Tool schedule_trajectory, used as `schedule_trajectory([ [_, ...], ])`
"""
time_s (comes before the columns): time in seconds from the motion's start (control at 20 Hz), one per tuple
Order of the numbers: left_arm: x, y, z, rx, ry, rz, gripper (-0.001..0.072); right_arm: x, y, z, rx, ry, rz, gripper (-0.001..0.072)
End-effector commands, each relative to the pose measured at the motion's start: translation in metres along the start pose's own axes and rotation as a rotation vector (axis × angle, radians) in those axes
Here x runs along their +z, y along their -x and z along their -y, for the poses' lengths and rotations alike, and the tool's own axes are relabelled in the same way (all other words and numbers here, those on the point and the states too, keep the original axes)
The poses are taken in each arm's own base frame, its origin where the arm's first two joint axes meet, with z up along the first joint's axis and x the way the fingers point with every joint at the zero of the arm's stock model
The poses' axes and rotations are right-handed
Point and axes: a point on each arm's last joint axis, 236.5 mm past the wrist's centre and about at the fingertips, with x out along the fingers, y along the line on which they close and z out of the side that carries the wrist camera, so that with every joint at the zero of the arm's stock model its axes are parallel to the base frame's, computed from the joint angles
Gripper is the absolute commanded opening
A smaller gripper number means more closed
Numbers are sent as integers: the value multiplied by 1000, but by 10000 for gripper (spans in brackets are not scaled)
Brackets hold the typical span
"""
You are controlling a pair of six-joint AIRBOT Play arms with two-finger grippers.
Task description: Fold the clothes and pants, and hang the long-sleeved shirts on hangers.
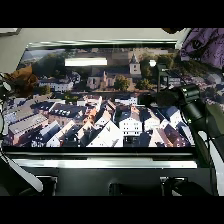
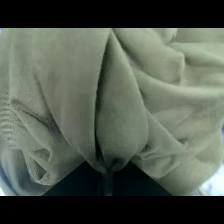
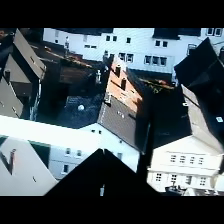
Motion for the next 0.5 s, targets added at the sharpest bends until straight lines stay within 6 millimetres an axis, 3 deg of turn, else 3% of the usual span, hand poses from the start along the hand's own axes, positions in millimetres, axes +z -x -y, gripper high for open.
schedule_trajectory([
  [0.0,-15,44,24,-22,3,-151,13,-1,1,-1,3,-3,-5,34],
  [0.1,-25,94,64,-87,-55,-242,13,-1,2,-1,3,-1,-3,33],
  [0.25,-51,186,143,-218,-160,-319,13,-10,11,1,-6,2,-40,34],
  [0.4,-118,288,234,-420,-280,-433,14,-12,28,5,-20,59,-41,45],
  [0.45,-143,317,258,-465,-318,-462,14,-12,35,8,-32,73,-34,104],
])
